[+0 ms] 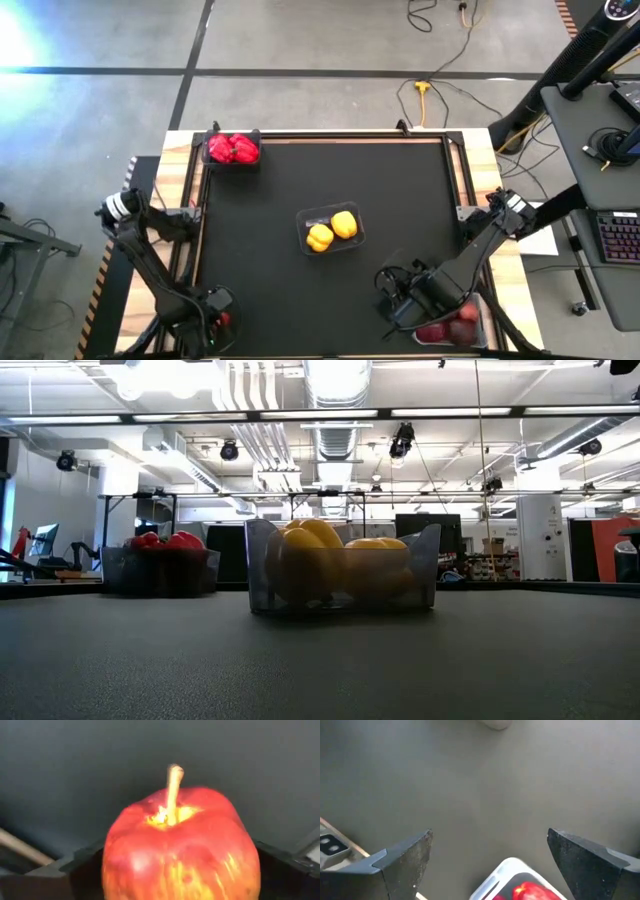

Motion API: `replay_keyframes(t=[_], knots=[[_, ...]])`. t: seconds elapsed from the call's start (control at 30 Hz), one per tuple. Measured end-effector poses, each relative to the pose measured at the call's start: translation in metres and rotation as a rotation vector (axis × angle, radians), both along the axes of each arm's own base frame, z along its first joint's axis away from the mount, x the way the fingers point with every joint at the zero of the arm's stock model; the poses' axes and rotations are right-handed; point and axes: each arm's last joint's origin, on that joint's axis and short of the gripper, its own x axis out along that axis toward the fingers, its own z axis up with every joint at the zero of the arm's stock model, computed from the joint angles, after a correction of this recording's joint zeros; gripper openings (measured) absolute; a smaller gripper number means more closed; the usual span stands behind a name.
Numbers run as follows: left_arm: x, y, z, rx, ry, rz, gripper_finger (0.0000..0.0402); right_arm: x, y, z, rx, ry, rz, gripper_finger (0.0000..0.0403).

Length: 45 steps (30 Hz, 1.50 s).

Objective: Sort produce into baskets
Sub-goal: Put the red apple into the transparent bin

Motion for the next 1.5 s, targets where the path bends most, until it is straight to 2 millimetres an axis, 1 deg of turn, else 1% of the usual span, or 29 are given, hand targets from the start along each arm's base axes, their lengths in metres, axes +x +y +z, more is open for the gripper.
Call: replay_keyframes(t=[0.1, 0.2, 0.3, 0.47, 0.53, 0.63, 0.7, 0.77, 0.87, 0.93, 1.0, 1.1, 1.17, 1.27, 1.37, 1.5], knots=[[0.008, 0.002, 0.001, 0.015, -0.046, -0.014, 0.0332, 0.002, 0.002, 0.000, 0.026, -0.013, 0.001, 0.0384], [0.018, 0.008, 0.003, 0.026, -0.071, -0.074, 0.0331, 0.005, 0.004, 0.000, 0.053, -0.044, 0.002, 0.0384], [0.032, 0.016, 0.008, 0.047, -0.129, -0.161, 0.0331, 0.008, 0.008, 0.001, 0.083, -0.086, 0.005, 0.0384], [0.073, 0.034, 0.022, 0.127, -0.260, -0.360, 0.0331, 0.015, 0.017, -0.006, 0.080, -0.123, 0.045, 0.0384], [0.090, 0.043, 0.026, 0.183, -0.307, -0.476, 0.0331, 0.021, 0.022, -0.012, 0.086, -0.139, 0.088, 0.0384], [0.113, 0.055, 0.023, 0.261, -0.343, -0.669, 0.0331, 0.034, 0.031, -0.020, 0.105, -0.185, 0.153, 0.0384], [0.123, 0.057, 0.019, 0.296, -0.385, -0.814, 0.0331, 0.041, 0.035, -0.025, 0.117, -0.214, 0.177, 0.0384], [0.129, 0.057, 0.014, 0.321, -0.438, -0.898, 0.0331, 0.046, 0.037, -0.030, 0.123, -0.227, 0.181, 0.0384], [0.136, 0.054, 0.006, 0.379, -0.528, -0.932, 0.0331, 0.050, 0.041, -0.035, 0.132, -0.235, 0.173, 0.0384], [0.138, 0.050, 0.006, 0.402, -0.618, -0.890, 0.0331, 0.053, 0.043, -0.037, 0.146, -0.251, 0.162, 0.0384], [0.138, 0.045, 0.004, 0.415, -0.706, -0.797, 0.0331, 0.055, 0.045, -0.038, 0.155, -0.263, 0.158, 0.0384], [0.129, 0.042, -0.007, 0.456, -0.806, -0.635, 0.0334, 0.058, 0.047, -0.042, 0.159, -0.272, 0.163, 0.0384], [0.120, 0.042, -0.018, 0.498, -0.879, -0.528, 0.0335, 0.059, 0.047, -0.045, 0.144, -0.270, 0.169, 0.0384], [0.110, 0.044, -0.036, 0.512, -0.957, -0.443, 0.0336, 0.064, 0.046, -0.050, 0.111, -0.276, 0.172, 0.0384], [0.106, 0.045, -0.047, 0.515, -0.978, -0.458, 0.0337, 0.071, 0.042, -0.056, 0.082, -0.280, 0.179, 0.0384], [0.108, 0.043, -0.056, 0.620, -0.976, -0.622, 0.0338, 0.086, 0.033, -0.064, 0.064, -0.285, 0.194, 0.0384]])
